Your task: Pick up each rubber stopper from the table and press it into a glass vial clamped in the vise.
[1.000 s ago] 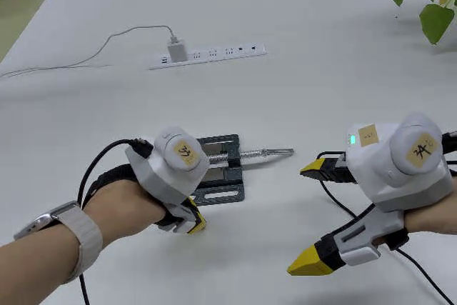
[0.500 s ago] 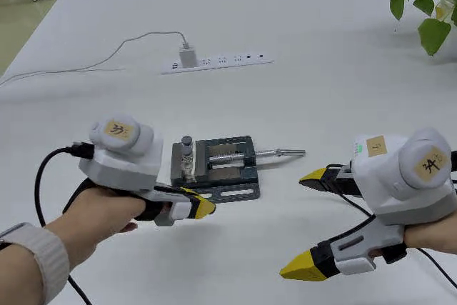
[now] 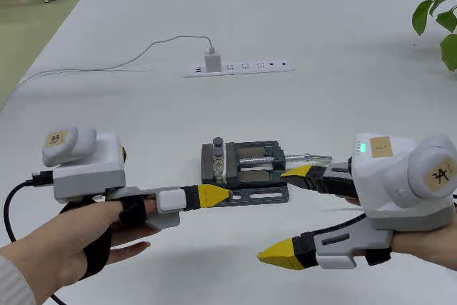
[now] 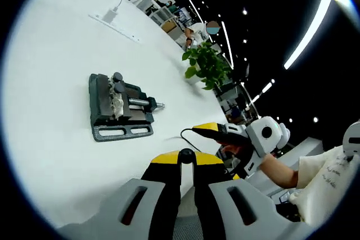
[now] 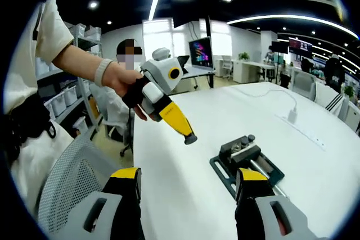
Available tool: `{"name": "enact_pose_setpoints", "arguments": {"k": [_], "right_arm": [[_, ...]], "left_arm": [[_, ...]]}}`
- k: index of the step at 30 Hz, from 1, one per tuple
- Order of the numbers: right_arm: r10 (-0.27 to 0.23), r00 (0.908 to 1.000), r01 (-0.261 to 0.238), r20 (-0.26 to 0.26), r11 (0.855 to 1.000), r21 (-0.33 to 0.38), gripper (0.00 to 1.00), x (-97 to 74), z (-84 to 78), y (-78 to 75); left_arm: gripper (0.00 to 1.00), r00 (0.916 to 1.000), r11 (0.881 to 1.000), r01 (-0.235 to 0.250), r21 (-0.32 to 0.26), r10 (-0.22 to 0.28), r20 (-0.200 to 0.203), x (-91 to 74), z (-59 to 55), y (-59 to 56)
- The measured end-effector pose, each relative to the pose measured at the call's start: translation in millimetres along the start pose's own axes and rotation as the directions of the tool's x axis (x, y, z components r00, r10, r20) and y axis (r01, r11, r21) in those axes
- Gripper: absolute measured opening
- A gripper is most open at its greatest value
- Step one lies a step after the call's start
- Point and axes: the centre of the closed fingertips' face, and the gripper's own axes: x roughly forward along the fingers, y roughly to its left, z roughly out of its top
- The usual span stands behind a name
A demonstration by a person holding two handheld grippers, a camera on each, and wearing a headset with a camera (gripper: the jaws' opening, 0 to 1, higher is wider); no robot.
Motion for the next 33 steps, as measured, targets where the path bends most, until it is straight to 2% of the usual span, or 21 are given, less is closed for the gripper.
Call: {"name": "enact_pose_setpoints", "arguments": {"k": [2,4,7,8,9,11,12,13,15,19,23,28,30,33], "right_arm": [[-0.004,0.9999,0.004,0.015,1.0,-0.021,0.61,1.4,7.6,0.2],[0.004,0.9993,-0.003,0.036,0.999,-0.035,0.57,1.9,16.1,2.5],[0.017,0.9979,-0.014,0.062,0.999,-0.045,0.5,1.1,26.8,5.9],[0.017,0.9974,-0.013,0.07,0.999,-0.05,0.49,0.6,30.3,6.8],[0.018,0.997,-0.014,0.075,0.998,-0.055,0.47,0.2,32.2,7.5],[0.027,0.9961,-0.021,0.085,0.998,-0.066,0.42,-1.1,36.3,10.5],[0.031,0.9956,-0.025,0.088,0.997,-0.07,0.39,-1.6,37.6,11.7],[0.038,0.9949,-0.031,0.094,0.996,-0.079,0.37,-2.5,38.9,13.5],[0.04,0.9942,-0.032,0.099,0.996,-0.084,0.33,-4.0,39.5,14.3],[0.05,0.9929,-0.042,0.108,0.996,-0.073,0.27,-6.7,38.9,15.6],[0.06,0.9895,-0.052,0.131,0.997,-0.061,0.22,-10.3,41.4,17.3],[0.071,0.9871,-0.062,0.144,0.996,-0.066,0.18,-12.1,44.8,19.5],[0.085,0.9842,-0.076,0.155,0.995,-0.062,0.14,-13.0,47.6,21.4],[0.092,0.982,-0.083,0.165,0.995,-0.061,0.12,-13.5,50.4,22.9]], "left_arm": [[0.03,0.9992,0.999,0.037,-0.033,-0.037,0.019,-1.7,1.7,-3.6],[0.03,0.9967,0.993,0.08,-0.082,-0.079,0.018,-3.0,-0.4,-8.1],[0.03,0.992,0.985,0.126,-0.12,-0.124,0.019,-2.6,-3.2,-11.8],[0.03,0.9864,0.973,0.164,-0.159,-0.163,0.019,-2.3,-4.8,-17.5],[0.03,0.983,0.97,0.183,-0.157,-0.183,0.015,-2.5,-5.9,-19.3],[0.03,0.9728,0.951,0.229,-0.21,-0.231,0.012,-2.2,-8.9,-24.7],[0.03,0.9715,0.948,0.235,-0.214,-0.236,0.021,-1.8,-8.6,-24.2],[0.03,0.9636,0.933,0.263,-0.245,-0.266,0.023,-2.2,-9.7,-28.2],[0.03,0.9542,0.911,0.294,-0.29,-0.298,0.031,-2.0,-10.4,-31.6],[0.03,0.9457,0.898,0.316,-0.306,-0.324,0.024,-0.3,-13.3,-33.8],[0.03,0.9262,0.866,0.364,-0.342,-0.375,0.037,-0.4,-11.8,-42.2],[0.03,0.9127,0.842,0.388,-0.375,-0.408,0.029,1.0,-13.0,-47.8],[0.03,0.9075,0.839,0.394,-0.376,-0.42,0.016,1.1,-15.2,-50.7],[0.03,0.9046,0.836,0.398,-0.377,-0.426,0.009,1.2,-16.7,-52.3]]}}
